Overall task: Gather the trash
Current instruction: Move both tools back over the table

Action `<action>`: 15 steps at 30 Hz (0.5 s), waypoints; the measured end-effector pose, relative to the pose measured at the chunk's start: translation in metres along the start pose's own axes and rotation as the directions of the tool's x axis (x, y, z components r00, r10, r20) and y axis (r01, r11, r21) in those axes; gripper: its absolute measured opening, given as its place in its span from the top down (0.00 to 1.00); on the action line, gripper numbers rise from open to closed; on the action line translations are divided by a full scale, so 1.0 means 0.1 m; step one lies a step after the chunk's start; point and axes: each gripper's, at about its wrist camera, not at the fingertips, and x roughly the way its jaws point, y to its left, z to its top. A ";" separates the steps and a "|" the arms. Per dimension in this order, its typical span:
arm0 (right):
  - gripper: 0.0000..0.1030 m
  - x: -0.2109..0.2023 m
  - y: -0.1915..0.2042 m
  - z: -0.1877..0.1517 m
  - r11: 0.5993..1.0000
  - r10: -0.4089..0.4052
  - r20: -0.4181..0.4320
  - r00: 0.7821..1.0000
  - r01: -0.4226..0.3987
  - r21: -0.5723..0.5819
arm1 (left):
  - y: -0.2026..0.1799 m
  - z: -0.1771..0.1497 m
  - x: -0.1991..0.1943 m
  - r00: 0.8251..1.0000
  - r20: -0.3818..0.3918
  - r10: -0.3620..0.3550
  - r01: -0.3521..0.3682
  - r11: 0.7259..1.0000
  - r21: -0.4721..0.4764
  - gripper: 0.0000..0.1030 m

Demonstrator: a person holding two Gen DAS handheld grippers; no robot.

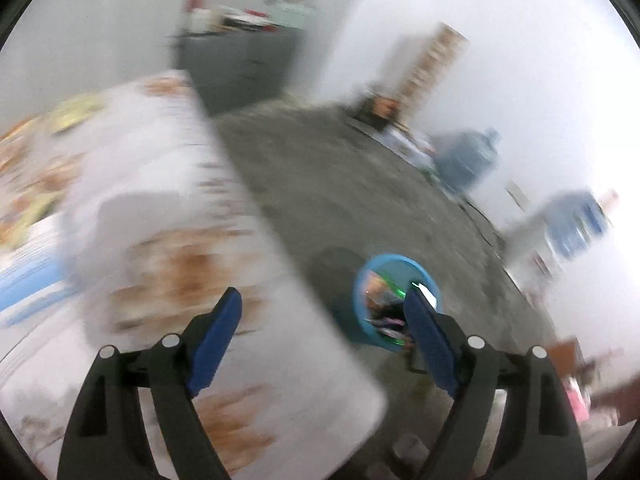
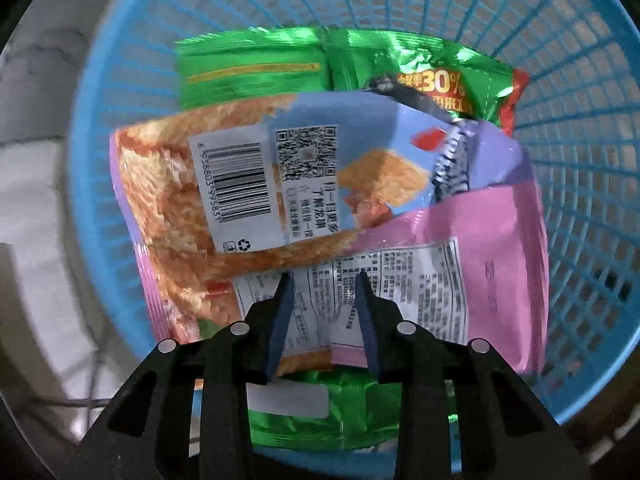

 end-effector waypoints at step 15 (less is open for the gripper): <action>0.51 -0.24 0.11 -0.24 0.994 -0.071 0.147 0.987 0.081 -0.066 | 0.73 -0.19 -0.54 0.995 0.091 0.045 -0.027 0.982 -0.189 0.20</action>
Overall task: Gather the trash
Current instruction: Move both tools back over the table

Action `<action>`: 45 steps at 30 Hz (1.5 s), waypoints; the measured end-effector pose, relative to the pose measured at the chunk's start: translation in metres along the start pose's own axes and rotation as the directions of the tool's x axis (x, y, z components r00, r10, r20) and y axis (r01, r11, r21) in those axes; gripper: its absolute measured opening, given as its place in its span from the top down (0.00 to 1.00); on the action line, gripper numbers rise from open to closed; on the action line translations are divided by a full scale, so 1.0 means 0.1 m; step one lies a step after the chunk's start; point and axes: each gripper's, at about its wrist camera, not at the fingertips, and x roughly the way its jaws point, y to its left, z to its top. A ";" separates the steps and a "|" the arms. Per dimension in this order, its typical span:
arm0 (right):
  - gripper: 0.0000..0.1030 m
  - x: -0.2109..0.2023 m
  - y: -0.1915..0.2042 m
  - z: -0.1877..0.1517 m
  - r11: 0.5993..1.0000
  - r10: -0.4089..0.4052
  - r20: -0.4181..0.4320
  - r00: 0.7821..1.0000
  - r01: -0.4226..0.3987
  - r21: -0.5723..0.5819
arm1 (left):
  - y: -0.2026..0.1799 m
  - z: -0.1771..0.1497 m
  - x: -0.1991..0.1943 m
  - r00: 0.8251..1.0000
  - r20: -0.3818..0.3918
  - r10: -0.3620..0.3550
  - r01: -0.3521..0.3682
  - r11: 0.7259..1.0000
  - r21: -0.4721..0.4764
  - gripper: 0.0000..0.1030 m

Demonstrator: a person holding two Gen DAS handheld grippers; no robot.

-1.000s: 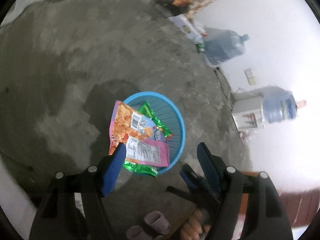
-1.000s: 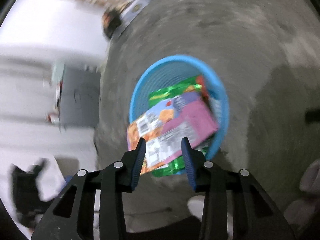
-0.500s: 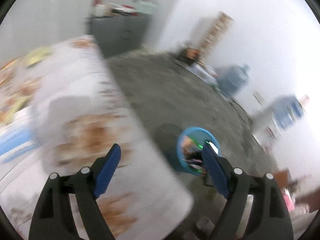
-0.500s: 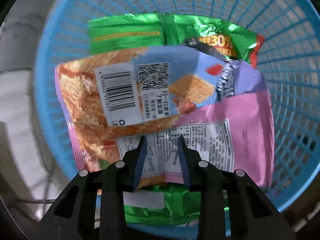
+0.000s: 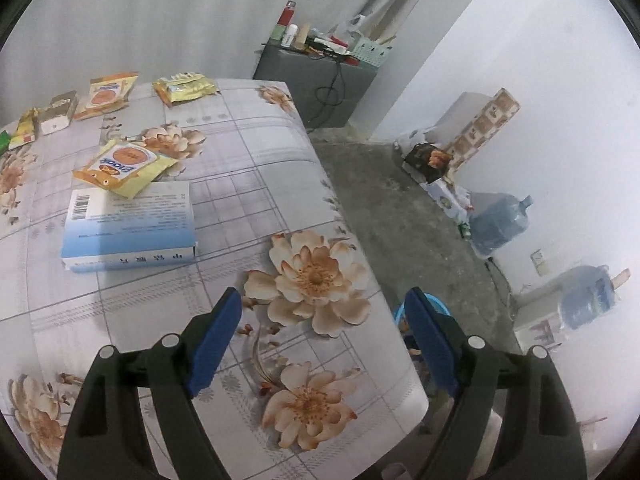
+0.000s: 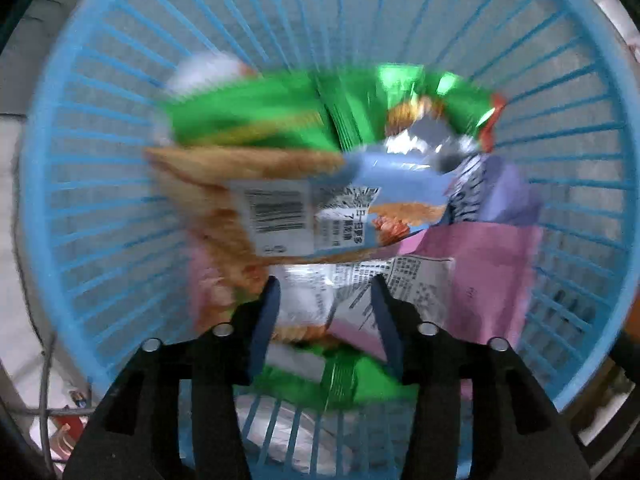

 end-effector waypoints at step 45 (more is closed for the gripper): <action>0.08 -3.16 2.69 -2.57 0.543 0.606 0.136 0.784 -0.283 -0.791 | 1.86 -0.46 -0.77 0.919 0.104 0.381 -0.341 0.897 -0.282 0.06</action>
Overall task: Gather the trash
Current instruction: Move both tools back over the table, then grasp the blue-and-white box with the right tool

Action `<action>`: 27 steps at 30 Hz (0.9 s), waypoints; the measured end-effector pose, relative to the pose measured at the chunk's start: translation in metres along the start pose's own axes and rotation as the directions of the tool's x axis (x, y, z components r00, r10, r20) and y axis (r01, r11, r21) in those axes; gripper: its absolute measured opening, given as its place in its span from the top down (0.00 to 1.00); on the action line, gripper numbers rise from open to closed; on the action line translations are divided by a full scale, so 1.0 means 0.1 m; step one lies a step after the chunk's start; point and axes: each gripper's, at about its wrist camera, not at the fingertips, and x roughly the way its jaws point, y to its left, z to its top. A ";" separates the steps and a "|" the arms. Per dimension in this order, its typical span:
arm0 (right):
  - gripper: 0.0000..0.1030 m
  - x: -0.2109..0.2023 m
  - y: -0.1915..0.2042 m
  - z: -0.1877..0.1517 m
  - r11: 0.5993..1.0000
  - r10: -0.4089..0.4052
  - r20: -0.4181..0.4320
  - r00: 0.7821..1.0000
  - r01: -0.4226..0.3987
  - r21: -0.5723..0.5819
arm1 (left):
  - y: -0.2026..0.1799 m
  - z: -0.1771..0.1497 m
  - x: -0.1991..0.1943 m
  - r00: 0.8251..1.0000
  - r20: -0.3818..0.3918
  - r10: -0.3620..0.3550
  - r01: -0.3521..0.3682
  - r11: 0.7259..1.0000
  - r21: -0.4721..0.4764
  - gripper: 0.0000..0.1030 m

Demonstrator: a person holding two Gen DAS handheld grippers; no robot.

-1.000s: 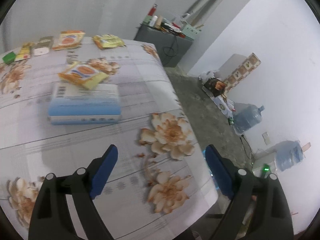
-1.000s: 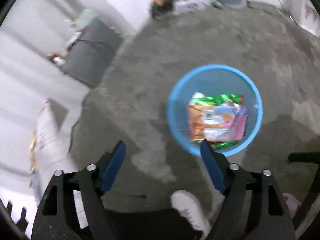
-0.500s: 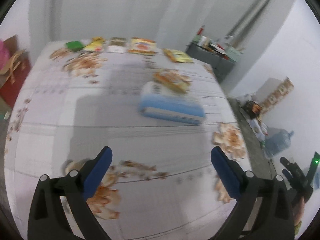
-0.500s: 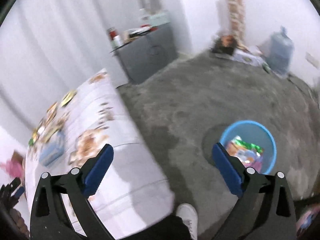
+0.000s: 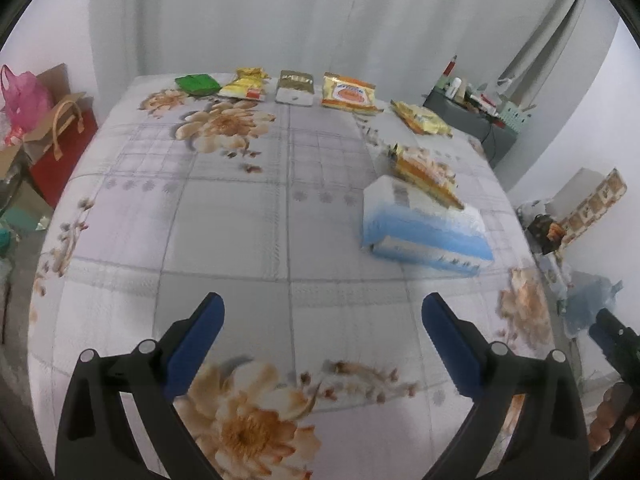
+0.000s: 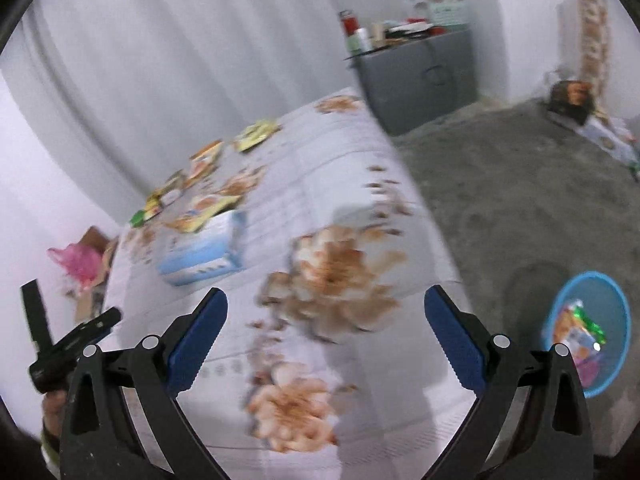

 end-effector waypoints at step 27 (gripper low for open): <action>0.76 1.55 0.57 0.42 0.955 0.276 -0.293 0.915 -0.229 0.187 | -0.38 0.78 1.17 0.922 -0.187 -0.340 0.328 0.940 -0.094 0.86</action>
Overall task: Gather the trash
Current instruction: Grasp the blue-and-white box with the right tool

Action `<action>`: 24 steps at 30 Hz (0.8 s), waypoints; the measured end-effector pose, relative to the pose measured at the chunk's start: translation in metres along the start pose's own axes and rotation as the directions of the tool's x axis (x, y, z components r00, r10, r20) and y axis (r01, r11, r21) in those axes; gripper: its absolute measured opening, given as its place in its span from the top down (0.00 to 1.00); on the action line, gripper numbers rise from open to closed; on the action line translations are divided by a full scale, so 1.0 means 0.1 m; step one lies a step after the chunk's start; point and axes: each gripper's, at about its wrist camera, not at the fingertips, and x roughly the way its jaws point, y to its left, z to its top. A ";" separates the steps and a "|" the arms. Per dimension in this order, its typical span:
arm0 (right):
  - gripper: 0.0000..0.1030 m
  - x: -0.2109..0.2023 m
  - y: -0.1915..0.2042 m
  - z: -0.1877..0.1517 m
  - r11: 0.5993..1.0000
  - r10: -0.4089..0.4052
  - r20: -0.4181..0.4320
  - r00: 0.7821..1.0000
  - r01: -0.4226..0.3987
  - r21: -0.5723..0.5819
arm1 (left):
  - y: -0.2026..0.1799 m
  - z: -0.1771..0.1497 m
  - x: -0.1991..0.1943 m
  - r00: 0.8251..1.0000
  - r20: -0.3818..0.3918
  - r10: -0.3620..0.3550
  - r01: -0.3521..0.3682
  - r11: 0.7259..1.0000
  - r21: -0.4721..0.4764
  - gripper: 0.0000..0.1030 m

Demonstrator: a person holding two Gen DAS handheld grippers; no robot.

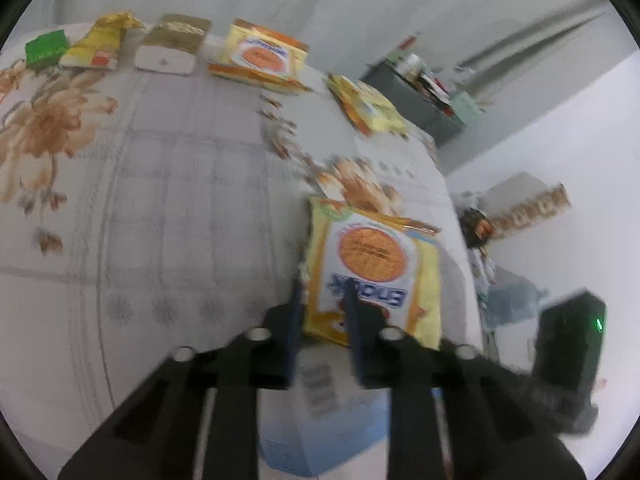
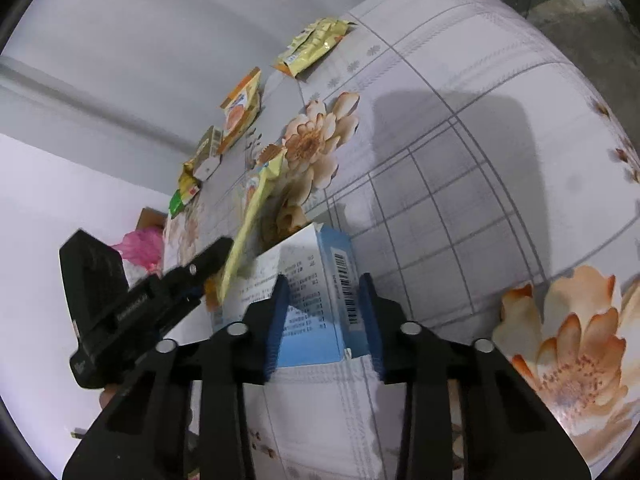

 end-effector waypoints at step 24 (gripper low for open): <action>0.71 -1.18 -0.59 -0.92 0.994 0.081 0.146 0.986 -0.091 0.063 | -0.21 -1.33 -0.68 0.991 -0.022 -0.133 0.132 0.991 -0.032 0.32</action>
